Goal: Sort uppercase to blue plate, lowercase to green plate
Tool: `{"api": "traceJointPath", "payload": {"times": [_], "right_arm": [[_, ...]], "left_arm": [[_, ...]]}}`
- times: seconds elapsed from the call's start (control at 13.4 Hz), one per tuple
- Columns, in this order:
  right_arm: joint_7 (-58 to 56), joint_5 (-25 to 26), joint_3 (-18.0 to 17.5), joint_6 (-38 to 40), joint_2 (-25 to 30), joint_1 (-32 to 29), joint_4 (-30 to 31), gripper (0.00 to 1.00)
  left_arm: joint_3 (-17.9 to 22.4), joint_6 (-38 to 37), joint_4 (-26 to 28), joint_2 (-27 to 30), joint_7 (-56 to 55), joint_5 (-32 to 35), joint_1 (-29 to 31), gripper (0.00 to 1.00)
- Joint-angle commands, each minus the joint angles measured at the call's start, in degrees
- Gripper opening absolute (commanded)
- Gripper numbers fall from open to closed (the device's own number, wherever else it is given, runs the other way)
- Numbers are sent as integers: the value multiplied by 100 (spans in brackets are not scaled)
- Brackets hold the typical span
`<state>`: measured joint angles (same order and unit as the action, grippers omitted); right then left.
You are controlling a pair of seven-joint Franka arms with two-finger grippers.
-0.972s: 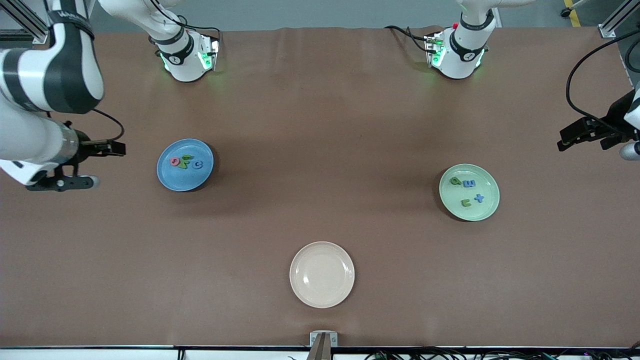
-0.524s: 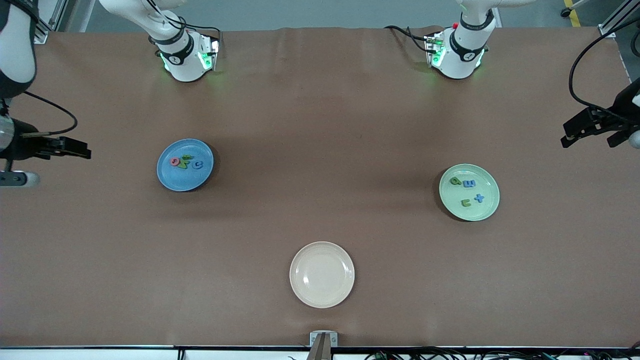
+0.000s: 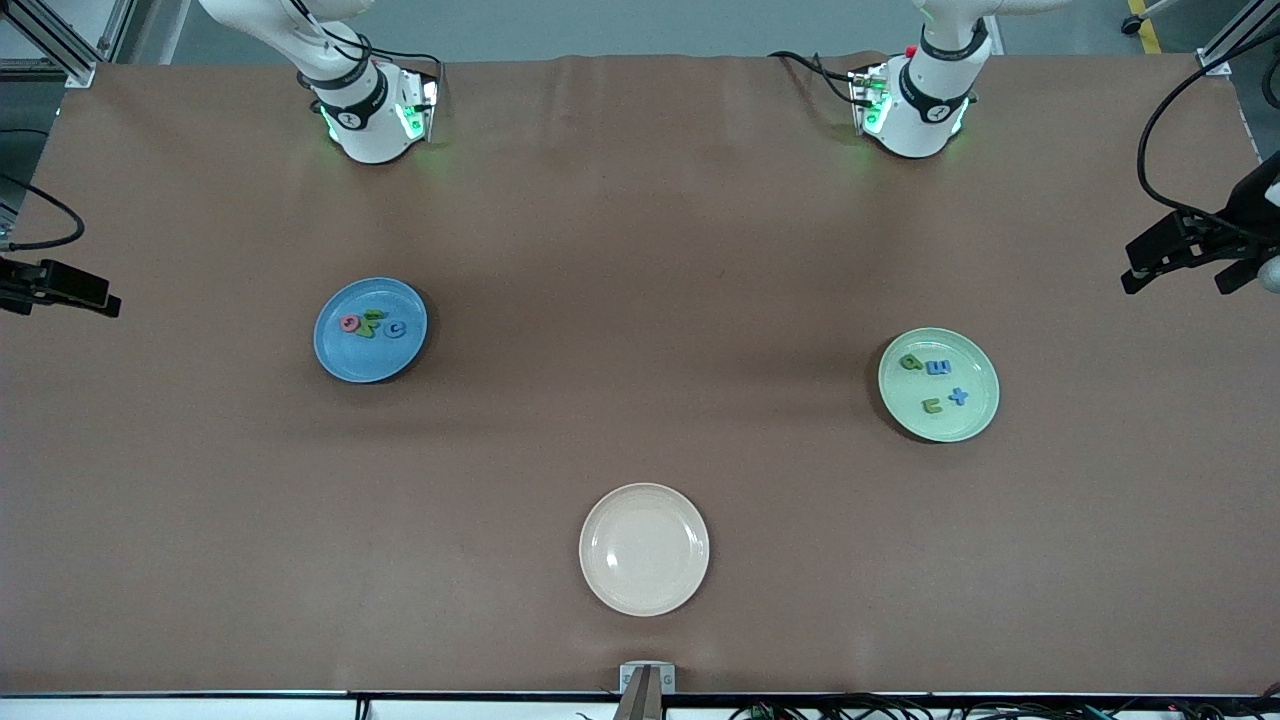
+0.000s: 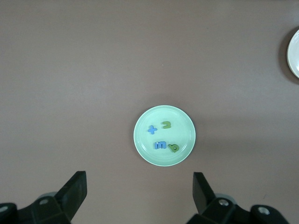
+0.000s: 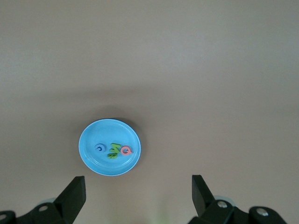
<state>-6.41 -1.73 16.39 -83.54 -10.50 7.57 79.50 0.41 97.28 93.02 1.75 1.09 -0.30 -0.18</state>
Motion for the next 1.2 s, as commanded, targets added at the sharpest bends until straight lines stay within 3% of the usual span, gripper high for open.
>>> {"api": "traceJointPath", "payload": {"times": [0.0, 0.15, 0.82, 1.12], "right_arm": [[-62, -30, -75, 74, -76, -115, -110, 100], [-71, -30, -66, 232, -40, -124, -110, 100], [-71, -74, -163, 848, 294, -133, -127, 100], [-62, -56, -636, 971, 495, -466, 31, 100]], "left_arm": [[3, -51, -99, -16, 58, -76, -9, 100], [11, -95, -310, -96, 41, -32, 0, 100], [-103, -640, -311, 1, -21, -50, 9, 100], [-103, -622, -328, 1, -21, -58, 18, 100]]}}
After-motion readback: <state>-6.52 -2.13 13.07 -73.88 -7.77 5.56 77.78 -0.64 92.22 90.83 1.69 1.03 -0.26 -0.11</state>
